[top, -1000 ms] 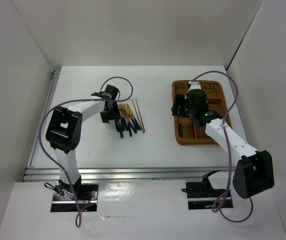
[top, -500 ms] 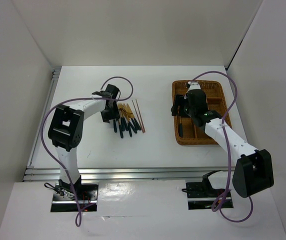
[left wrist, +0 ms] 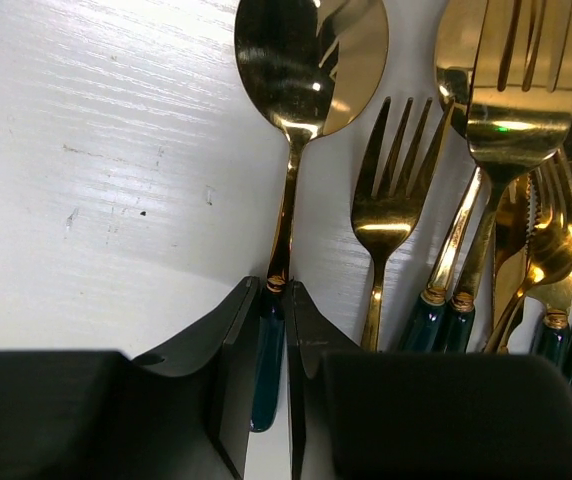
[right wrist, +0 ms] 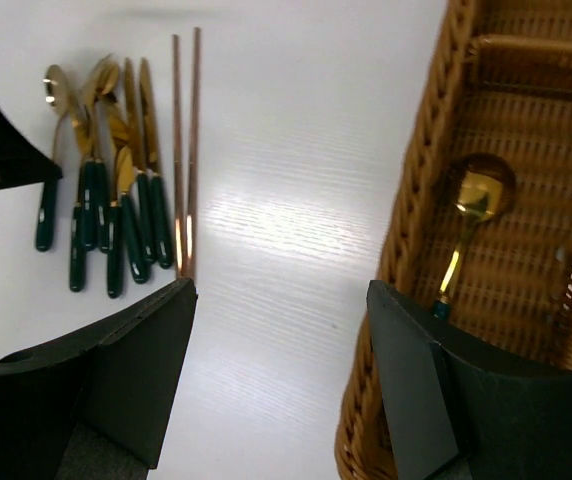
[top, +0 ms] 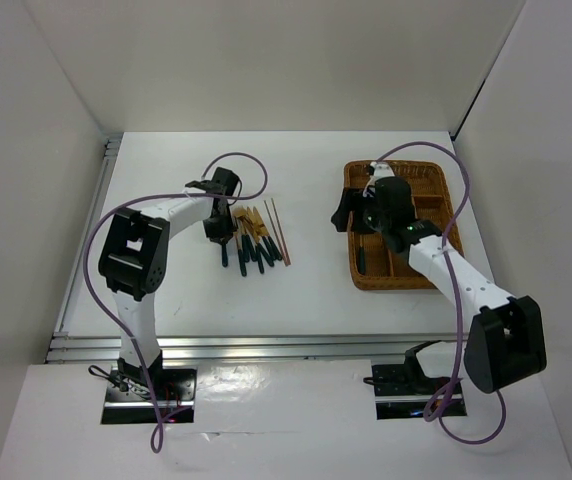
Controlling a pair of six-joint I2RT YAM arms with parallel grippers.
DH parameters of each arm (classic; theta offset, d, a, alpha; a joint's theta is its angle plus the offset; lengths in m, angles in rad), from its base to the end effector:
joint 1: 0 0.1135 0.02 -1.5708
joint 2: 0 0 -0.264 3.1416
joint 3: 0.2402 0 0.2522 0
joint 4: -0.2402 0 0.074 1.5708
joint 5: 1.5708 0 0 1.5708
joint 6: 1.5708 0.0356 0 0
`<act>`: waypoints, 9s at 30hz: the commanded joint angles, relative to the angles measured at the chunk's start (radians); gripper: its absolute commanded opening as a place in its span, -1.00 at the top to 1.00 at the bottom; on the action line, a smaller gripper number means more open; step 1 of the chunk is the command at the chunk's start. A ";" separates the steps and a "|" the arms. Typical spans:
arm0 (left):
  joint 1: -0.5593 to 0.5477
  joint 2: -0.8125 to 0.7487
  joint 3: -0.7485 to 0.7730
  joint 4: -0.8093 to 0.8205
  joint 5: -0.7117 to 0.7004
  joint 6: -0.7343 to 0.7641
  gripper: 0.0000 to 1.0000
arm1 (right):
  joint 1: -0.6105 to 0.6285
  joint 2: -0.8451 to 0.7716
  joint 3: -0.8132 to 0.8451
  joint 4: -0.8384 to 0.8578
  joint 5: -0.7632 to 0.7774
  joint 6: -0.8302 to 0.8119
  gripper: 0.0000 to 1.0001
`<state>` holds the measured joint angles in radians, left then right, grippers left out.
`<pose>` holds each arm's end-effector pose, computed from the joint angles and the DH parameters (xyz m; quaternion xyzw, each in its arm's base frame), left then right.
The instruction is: Sort the eating utensils into containers
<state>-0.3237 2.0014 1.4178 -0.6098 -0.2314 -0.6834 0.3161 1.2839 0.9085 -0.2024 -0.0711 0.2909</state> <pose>0.3891 -0.1219 0.1675 -0.1958 0.9561 0.0094 0.2179 0.2719 0.0916 0.2729 -0.0280 0.8784 0.1721 0.4450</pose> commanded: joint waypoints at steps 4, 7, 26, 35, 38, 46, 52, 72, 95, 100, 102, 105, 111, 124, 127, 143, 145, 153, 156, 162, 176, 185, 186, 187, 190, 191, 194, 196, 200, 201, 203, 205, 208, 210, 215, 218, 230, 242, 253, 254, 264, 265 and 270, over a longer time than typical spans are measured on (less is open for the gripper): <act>0.025 -0.061 -0.011 -0.021 -0.014 -0.013 0.53 | 0.064 0.066 0.041 0.162 -0.159 0.007 -0.54; 0.035 -0.151 -0.020 0.005 -0.005 -0.033 0.53 | 0.124 0.115 0.064 0.217 -0.188 0.016 -0.61; 0.035 -0.432 -0.157 0.217 0.193 -0.127 0.53 | 0.336 0.406 0.283 0.489 -0.289 0.053 -0.91; 0.035 -0.432 -0.157 0.240 0.213 -0.146 0.53 | 0.389 0.492 0.345 0.489 -0.297 0.034 -0.93; 0.035 -0.432 -0.157 0.249 0.225 -0.146 0.53 | 0.399 0.512 0.345 0.489 -0.297 0.025 -0.93; 0.035 -0.432 -0.148 0.259 0.270 -0.156 0.53 | 0.442 0.561 0.375 0.489 -0.263 0.007 -0.93; 0.035 -0.441 -0.148 0.259 0.288 -0.165 0.53 | 0.442 0.589 0.394 0.480 -0.230 0.007 -0.78; 0.035 -0.469 -0.200 0.262 0.328 -0.163 0.21 | 0.442 0.620 0.424 0.428 -0.092 0.025 0.98; 0.202 -0.537 -0.118 0.159 0.182 0.027 -0.89 | 0.138 -0.046 -0.048 -0.034 0.298 0.096 0.94; 0.212 -0.477 -0.100 0.159 0.222 0.048 -0.89 | 0.089 -0.018 -0.049 -0.122 0.289 0.059 0.92; 0.212 -0.463 -0.100 0.159 0.234 0.058 -0.89 | 0.089 0.012 -0.039 -0.166 0.359 0.068 0.92; 0.222 -0.441 -0.100 0.159 0.234 0.067 -0.89 | 0.078 0.077 -0.014 -0.242 0.413 0.068 0.92; 0.242 -0.412 -0.109 0.168 0.277 0.067 -0.89 | 0.069 0.156 0.021 -0.278 0.450 0.077 0.92; 0.242 -0.372 -0.100 0.168 0.317 0.076 -0.89 | 0.048 0.129 0.090 -0.241 0.326 0.022 -0.17; 0.242 -0.372 -0.100 0.168 0.340 0.085 -0.87 | 0.048 0.103 0.128 -0.272 0.330 0.010 -0.40; 0.071 -0.265 -0.155 0.188 0.333 0.035 -0.67 | 0.048 -0.106 0.013 -0.012 0.226 0.036 -0.59; 0.055 -0.231 -0.155 0.188 0.300 0.035 -0.61 | 0.048 -0.081 0.013 -0.012 0.226 0.036 -0.59; -0.012 -0.171 -0.115 0.102 0.159 -0.018 -0.39 | 0.048 -0.055 0.004 0.000 0.202 0.036 -0.59; -0.012 -0.171 -0.126 0.102 0.138 -0.028 -0.31 | 0.048 -0.055 -0.005 0.021 0.191 0.036 -0.59; -0.012 -0.133 -0.117 0.081 0.127 -0.038 -0.22 | 0.048 -0.021 -0.005 0.021 0.191 0.036 -0.59; -0.031 -0.082 -0.099 0.081 0.145 -0.028 -0.22 | 0.048 -0.001 -0.005 0.021 0.182 0.036 -0.59; -0.040 -0.026 -0.036 -0.013 0.077 -0.028 -0.12 | 0.048 -0.012 -0.014 0.021 0.200 0.045 -0.59; -0.040 -0.015 -0.036 -0.013 0.076 -0.028 -0.07 | 0.048 -0.012 -0.014 0.021 0.200 0.045 -0.59; -0.040 -0.015 -0.036 -0.024 0.063 -0.028 -0.07 | 0.048 -0.012 -0.014 0.021 0.200 0.045 -0.59; -0.040 -0.006 -0.026 -0.038 0.034 -0.018 0.01 | 0.048 -0.023 -0.023 0.021 0.200 0.045 -0.59; -0.040 -0.006 -0.014 -0.054 0.033 -0.018 0.03 | 0.048 -0.023 -0.023 0.021 0.200 0.045 -0.59; -0.040 -0.006 -0.014 -0.080 -0.008 -0.009 0.06 | 0.048 -0.023 -0.023 0.021 0.200 0.045 -0.59; -0.040 -0.006 -0.014 -0.081 -0.017 -0.008 0.09 | 0.048 -0.023 -0.023 0.021 0.200 0.045 -0.59; -0.040 -0.016 -0.014 -0.102 -0.039 0.002 0.09 | 0.048 -0.023 -0.023 0.021 0.200 0.045 -0.59; -0.040 -0.016 -0.023 -0.102 -0.039 0.002 0.09 | 0.048 -0.023 -0.023 0.021 0.200 0.054 -0.59; -0.040 -0.036 -0.032 -0.102 -0.039 0.002 0.02 | 0.048 -0.023 -0.032 0.021 0.191 0.054 -0.59; -0.049 -0.049 -0.042 -0.102 -0.016 0.012 -0.04 | 0.048 -0.023 -0.033 0.021 0.191 0.054 -0.59; -0.058 -0.049 -0.051 -0.102 -0.016 0.012 -0.06 | 0.048 -0.023 -0.033 0.021 0.191 0.054 -0.59; -0.058 -0.049 -0.060 -0.093 -0.006 0.012 -0.06 | 0.048 -0.023 -0.033 0.021 0.182 0.054 -0.59; -0.069 -0.039 -0.060 -0.084 0.020 0.012 0.02 | 0.048 -0.032 -0.033 0.021 0.182 0.054 -0.59; -0.078 -0.039 -0.069 -0.084 0.020 0.002 0.09 | 0.048 -0.032 -0.042 0.021 0.182 0.054 -0.59; -0.078 -0.041 -0.076 -0.076 0.010 -0.044 0.52 | 0.048 -0.041 -0.042 0.076 0.073 0.036 -0.59; -0.067 -0.279 0.023 -0.099 -0.046 -0.067 0.55 | 0.199 0.046 -0.010 0.307 -0.148 0.036 -0.69; -0.058 -0.383 0.003 0.030 0.061 -0.087 0.52 | 0.328 0.256 0.151 0.472 -0.229 0.005 -0.83; -0.058 -0.383 -0.006 0.030 0.061 -0.087 0.52 | 0.337 0.256 0.151 0.491 -0.243 0.005 -0.86; -0.058 -0.421 -0.037 0.101 0.135 -0.107 0.50 | 0.391 0.400 0.225 0.544 -0.294 0.016 -0.96; -0.058 -0.432 -0.037 0.111 0.147 -0.107 0.50 | 0.391 0.411 0.239 0.544 -0.294 0.016 -0.96; -0.058 -0.443 -0.048 0.123 0.158 -0.107 0.48 | 0.400 0.451 0.253 0.557 -0.283 0.016 -0.96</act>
<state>-0.3855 1.6073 1.3804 -0.5415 -0.1001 -0.7677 0.7094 1.7252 1.1130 0.2787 -0.3531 0.3195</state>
